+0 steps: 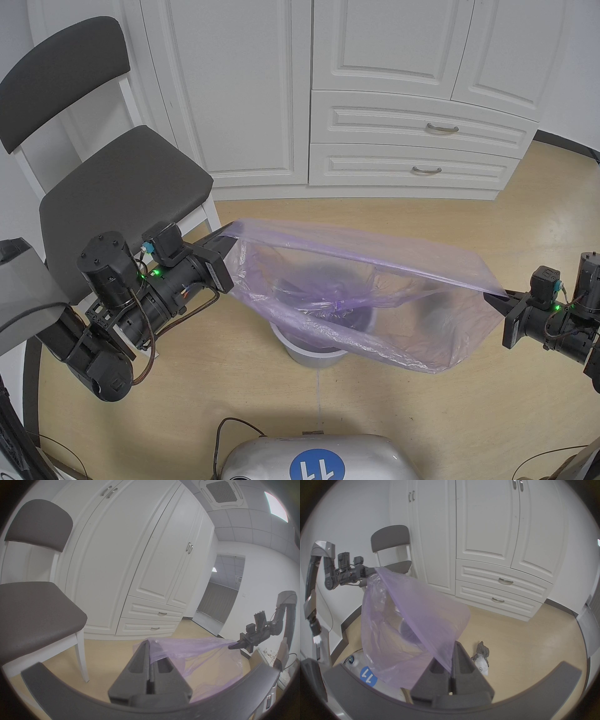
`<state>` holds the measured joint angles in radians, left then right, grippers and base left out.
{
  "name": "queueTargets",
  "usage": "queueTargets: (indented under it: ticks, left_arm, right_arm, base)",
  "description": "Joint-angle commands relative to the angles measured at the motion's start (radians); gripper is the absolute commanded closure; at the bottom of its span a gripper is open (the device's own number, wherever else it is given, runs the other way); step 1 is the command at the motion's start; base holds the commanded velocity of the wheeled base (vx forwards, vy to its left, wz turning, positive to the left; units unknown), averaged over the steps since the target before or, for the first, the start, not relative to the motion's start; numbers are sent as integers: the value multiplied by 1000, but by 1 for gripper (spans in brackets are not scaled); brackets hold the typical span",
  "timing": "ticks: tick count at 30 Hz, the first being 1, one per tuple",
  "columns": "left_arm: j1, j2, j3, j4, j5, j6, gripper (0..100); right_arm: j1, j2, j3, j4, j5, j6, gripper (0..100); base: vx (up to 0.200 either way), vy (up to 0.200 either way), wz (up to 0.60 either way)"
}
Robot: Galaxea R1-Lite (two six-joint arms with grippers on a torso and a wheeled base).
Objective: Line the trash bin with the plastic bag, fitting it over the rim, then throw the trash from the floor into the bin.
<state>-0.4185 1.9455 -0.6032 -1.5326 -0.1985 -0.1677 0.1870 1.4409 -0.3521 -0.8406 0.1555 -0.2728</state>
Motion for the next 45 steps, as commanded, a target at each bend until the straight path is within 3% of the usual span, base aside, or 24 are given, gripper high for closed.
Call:
queueTargets:
  ticks: [1,11,17,26,29,32,33,34,41,45]
  left_arm:
    - [58,12,-23,0,-35,-1,100]
    - [49,90,-79,-1,-29,-9,100]
    - [24,135,-99,-1,-27,-32,100]
    - [9,193,-139,-1,-24,-73,100]
    - [-20,176,-138,-1,-6,-79,100]
    - [-89,148,-144,-1,97,-70,100]
    - [-89,148,-144,-1,97,-70,100]
    - [-137,136,-147,-1,159,-59,100]
    - [-267,115,-133,-1,246,-3,100]
    - [-318,130,-136,-1,280,-4,100]
  right_arm:
    - [-72,62,15,-34,55,-32,100]
    - [-74,217,28,-261,47,-25,100]
    - [-70,283,21,-284,45,-22,100]
    - [-32,369,-27,-354,9,95,100]
    - [35,388,-48,-429,-88,168,100]
    - [112,398,-65,-488,-171,216,100]
    - [112,398,-65,-488,-171,216,100]
    - [150,408,-68,-526,-203,222,100]
    - [296,475,-47,-713,-249,244,100]
    - [377,527,-42,-730,-269,282,100]
  base:
    - [0,0,0]
    - [0,0,0]
    - [0,0,0]
    - [0,0,0]
    - [0,0,0]
    - [0,0,0]
    - [0,0,0]
    - [0,0,0]
    - [0,0,0]
    - [0,0,0]
